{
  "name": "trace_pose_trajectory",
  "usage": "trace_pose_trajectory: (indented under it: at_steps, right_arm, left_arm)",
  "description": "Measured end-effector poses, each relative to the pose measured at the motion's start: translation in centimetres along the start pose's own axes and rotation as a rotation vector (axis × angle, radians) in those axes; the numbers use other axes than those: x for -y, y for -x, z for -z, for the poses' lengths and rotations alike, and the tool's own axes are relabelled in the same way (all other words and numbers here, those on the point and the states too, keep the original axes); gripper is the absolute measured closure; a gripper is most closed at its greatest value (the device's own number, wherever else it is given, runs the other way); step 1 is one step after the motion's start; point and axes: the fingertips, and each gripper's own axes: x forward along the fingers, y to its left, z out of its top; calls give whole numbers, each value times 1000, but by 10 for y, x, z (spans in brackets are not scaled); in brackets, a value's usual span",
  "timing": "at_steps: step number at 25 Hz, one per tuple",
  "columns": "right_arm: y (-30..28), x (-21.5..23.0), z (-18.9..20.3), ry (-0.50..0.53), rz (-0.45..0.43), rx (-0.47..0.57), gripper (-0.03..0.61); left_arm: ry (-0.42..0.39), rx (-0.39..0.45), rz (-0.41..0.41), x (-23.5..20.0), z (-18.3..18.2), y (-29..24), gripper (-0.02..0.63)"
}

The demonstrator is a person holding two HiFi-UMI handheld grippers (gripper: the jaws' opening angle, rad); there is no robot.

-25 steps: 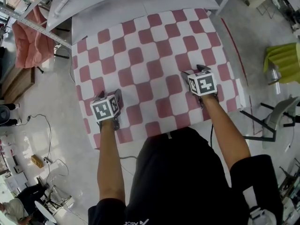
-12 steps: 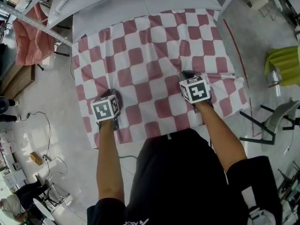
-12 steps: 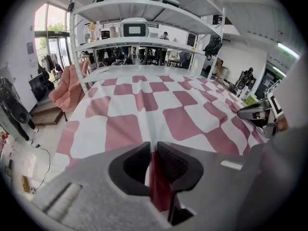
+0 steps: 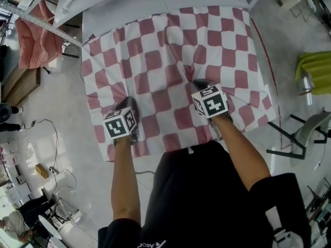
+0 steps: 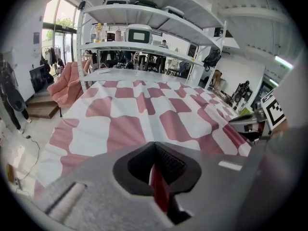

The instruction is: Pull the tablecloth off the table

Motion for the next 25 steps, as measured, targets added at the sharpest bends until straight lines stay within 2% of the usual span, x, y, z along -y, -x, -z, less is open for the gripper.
trace_pose_trajectory:
  at_steps: [5,11,15,20,25]
  right_arm:
    - [9,-4,0,-58,-48,55,572]
    - [43,-31,-12,-92,-123,171,572]
    - [68,-66,-12,-87,-155,250,572]
    - [103,-108,21,-72,-169,353,572]
    - [129,-118,3,-76,-164,421,572]
  left_arm:
    - [89,117,84,10,-12,20,606]
    - [140,263,204,20,-25,60,606]
    - [149,359,270,20,-21,95,606]
    - [139,481,345,33,11,146,606]
    - [137,543,396,38,-5,179,606]
